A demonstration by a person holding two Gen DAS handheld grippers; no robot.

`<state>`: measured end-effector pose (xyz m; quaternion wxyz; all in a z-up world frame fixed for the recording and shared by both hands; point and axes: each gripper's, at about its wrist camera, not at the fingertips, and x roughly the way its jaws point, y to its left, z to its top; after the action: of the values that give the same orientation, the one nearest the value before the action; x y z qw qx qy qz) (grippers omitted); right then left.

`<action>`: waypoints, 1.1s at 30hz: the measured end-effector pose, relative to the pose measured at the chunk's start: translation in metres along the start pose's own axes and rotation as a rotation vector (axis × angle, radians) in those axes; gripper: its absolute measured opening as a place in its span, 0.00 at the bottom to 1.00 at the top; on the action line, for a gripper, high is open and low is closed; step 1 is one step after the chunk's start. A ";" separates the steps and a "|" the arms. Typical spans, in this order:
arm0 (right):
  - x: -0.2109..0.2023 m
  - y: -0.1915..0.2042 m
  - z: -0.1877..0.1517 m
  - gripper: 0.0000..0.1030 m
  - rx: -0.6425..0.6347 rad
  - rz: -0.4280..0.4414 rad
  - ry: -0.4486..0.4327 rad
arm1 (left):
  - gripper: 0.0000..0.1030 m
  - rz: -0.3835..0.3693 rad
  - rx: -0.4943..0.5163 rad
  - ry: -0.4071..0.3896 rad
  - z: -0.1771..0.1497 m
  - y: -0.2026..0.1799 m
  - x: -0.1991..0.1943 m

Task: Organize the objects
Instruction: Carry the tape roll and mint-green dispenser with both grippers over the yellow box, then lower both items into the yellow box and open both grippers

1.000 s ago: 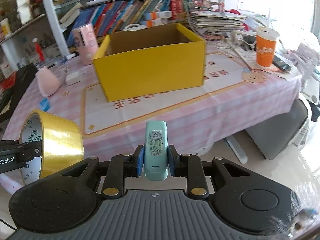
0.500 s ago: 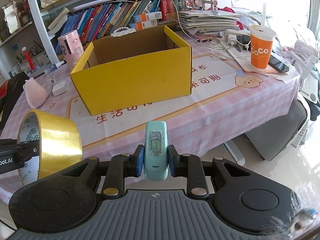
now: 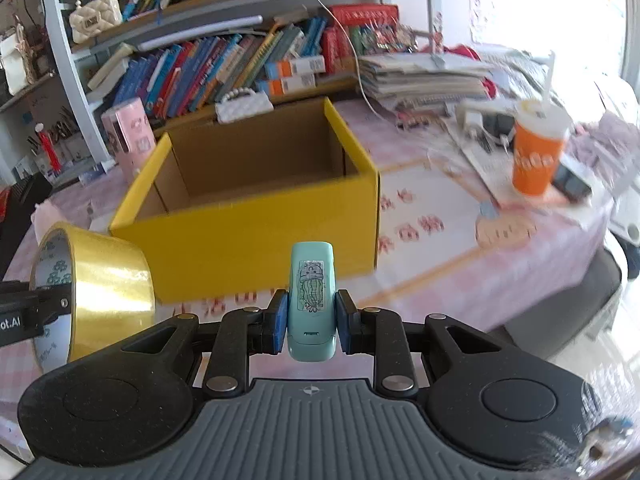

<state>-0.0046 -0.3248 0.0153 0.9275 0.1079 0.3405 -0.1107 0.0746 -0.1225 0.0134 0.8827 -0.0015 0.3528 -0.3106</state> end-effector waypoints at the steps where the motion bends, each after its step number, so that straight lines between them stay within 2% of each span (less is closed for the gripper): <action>1: 0.003 -0.001 0.007 0.22 -0.008 0.006 -0.008 | 0.06 0.004 -0.001 -0.012 0.006 0.000 0.003; 9: 0.027 -0.008 0.059 0.22 -0.075 0.056 -0.069 | 0.06 0.063 -0.019 -0.077 0.044 -0.001 0.031; 18: 0.074 -0.021 0.112 0.22 -0.144 0.104 -0.095 | 0.07 0.156 -0.002 -0.055 0.066 -0.005 0.080; 24: 0.106 -0.018 0.128 0.22 -0.205 0.149 -0.066 | 0.07 0.199 0.028 -0.035 0.072 -0.009 0.104; 33: 0.154 -0.008 0.137 0.23 -0.282 0.195 0.033 | 0.08 0.269 0.073 0.047 0.069 -0.009 0.138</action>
<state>0.1909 -0.3906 0.0154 0.9341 0.0110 0.3557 0.0303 0.1895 -0.2199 -0.0189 0.9073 0.0851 0.3587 -0.2020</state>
